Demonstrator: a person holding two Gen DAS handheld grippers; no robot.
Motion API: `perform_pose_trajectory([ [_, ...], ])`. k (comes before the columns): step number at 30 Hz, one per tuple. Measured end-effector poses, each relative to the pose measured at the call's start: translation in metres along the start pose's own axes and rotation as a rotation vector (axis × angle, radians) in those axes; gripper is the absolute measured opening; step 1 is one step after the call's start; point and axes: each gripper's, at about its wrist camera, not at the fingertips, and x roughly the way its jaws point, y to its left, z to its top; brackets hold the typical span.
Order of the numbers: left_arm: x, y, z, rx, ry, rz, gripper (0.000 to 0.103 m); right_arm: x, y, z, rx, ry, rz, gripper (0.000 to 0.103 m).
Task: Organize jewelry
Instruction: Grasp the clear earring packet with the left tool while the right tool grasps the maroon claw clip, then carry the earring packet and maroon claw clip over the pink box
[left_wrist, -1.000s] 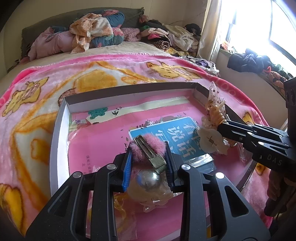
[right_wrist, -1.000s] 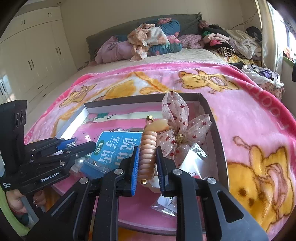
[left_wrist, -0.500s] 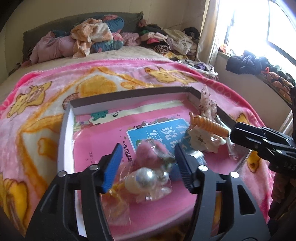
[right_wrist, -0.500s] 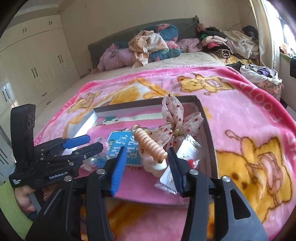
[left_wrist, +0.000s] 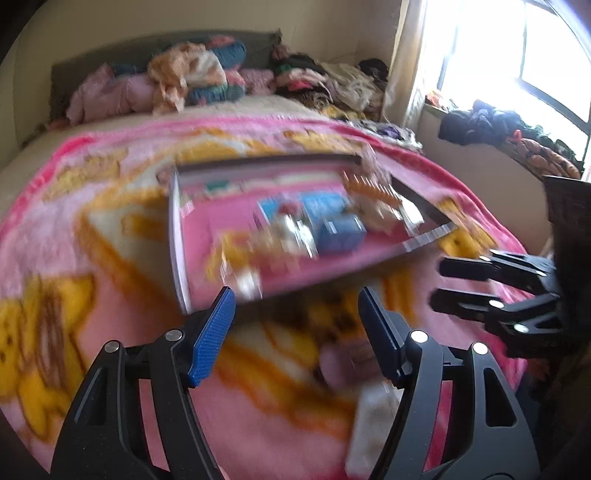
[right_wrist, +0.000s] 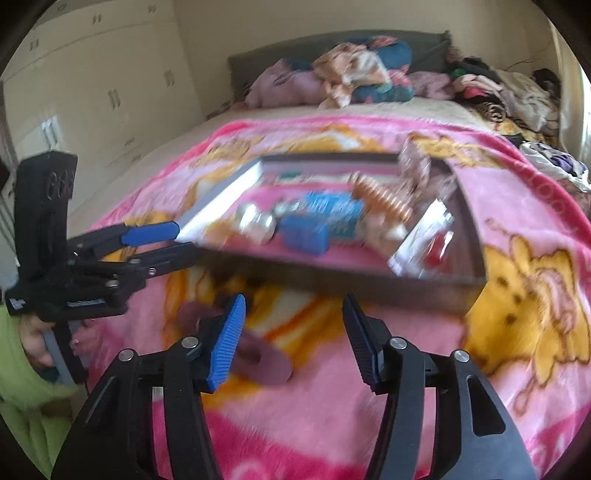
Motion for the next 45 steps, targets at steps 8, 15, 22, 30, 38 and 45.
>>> perform_pose_trajectory([
  [8,-0.009,-0.012,-0.045,0.020,0.092,-0.100,0.060,0.012,0.015,-0.015,-0.102,0.068,0.065,0.058],
  [15,-0.006,-0.027,-0.063,0.064,0.135,-0.136,0.060,0.037,0.023,-0.017,-0.226,0.130,0.044,0.059],
  [22,-0.003,-0.039,-0.071,0.113,0.150,-0.155,0.034,0.054,0.030,-0.007,-0.292,0.131,0.092,0.037],
  [30,-0.001,-0.052,-0.066,0.157,0.144,-0.163,0.008,0.029,0.018,-0.007,-0.209,0.070,0.133,0.009],
  [38,-0.003,-0.058,-0.049,0.162,0.110,-0.181,0.008,-0.017,-0.008,-0.005,-0.086,-0.053,0.087,0.009],
  [45,-0.006,-0.055,-0.019,0.149,0.030,-0.141,0.008,-0.039,-0.030,0.004,-0.015,-0.110,0.012,0.009],
])
